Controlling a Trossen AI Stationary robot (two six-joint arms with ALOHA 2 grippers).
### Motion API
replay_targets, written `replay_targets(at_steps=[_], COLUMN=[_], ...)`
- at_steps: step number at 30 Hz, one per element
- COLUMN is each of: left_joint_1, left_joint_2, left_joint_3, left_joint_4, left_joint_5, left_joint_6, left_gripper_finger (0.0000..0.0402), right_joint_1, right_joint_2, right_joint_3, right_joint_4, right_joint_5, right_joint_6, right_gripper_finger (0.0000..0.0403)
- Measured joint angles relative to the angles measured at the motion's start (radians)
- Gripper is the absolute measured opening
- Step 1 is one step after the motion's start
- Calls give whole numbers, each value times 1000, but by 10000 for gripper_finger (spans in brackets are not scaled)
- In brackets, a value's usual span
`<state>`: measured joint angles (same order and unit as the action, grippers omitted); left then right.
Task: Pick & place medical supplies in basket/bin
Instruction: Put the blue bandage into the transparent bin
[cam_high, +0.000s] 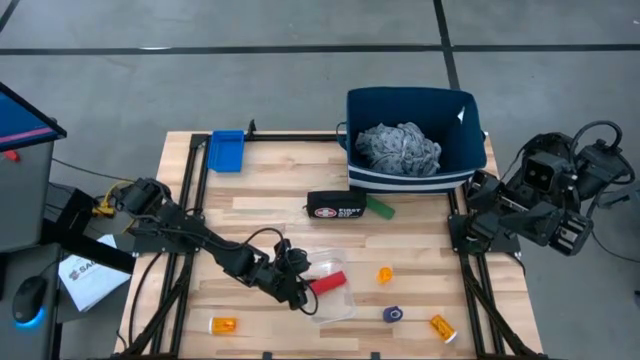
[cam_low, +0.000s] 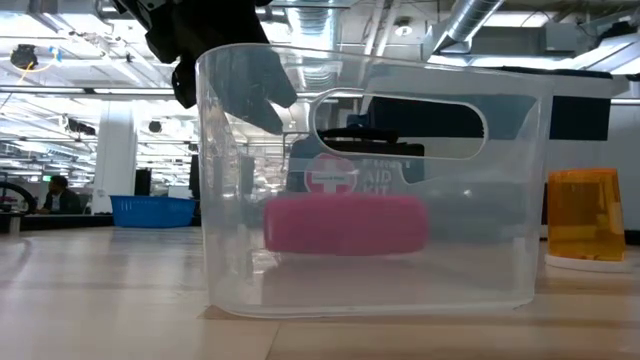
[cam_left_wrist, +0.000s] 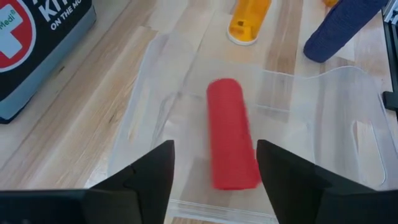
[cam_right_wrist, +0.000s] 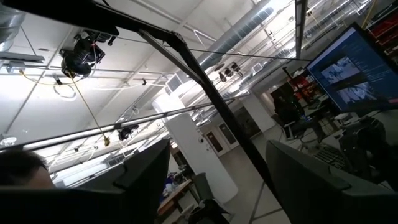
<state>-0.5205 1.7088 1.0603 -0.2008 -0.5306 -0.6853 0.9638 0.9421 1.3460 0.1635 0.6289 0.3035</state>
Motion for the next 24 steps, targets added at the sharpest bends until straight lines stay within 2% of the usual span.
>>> replay_targets(at_steps=[8, 12, 15, 18, 24], left_joint_1=[0, 0, -2, -3, -2], left_joint_2=[0, -22, -99, -225, -495], left_joint_3=[-1, -2, -2, -2, -1], left_joint_4=[52, 59, 72, 94, 178], left_joint_5=[-2, -2, -43, -101, -248], left_joint_6=[57, 65, 100, 207, 481], left_gripper_finger=[213, 212, 210, 210, 209], right_joint_1=[0, 1, 1, 1, -31], right_joint_2=[0, -1, 0, 13, 90], right_joint_3=[0, 0, 0, 0, -1], right_joint_4=[-18, -96, -259, -464, -820], right_joint_5=[1, 41, 49, 29, -164], right_joint_6=[1, 48, 223, 458, 895], right_gripper_finger=[262, 262, 262, 262, 262])
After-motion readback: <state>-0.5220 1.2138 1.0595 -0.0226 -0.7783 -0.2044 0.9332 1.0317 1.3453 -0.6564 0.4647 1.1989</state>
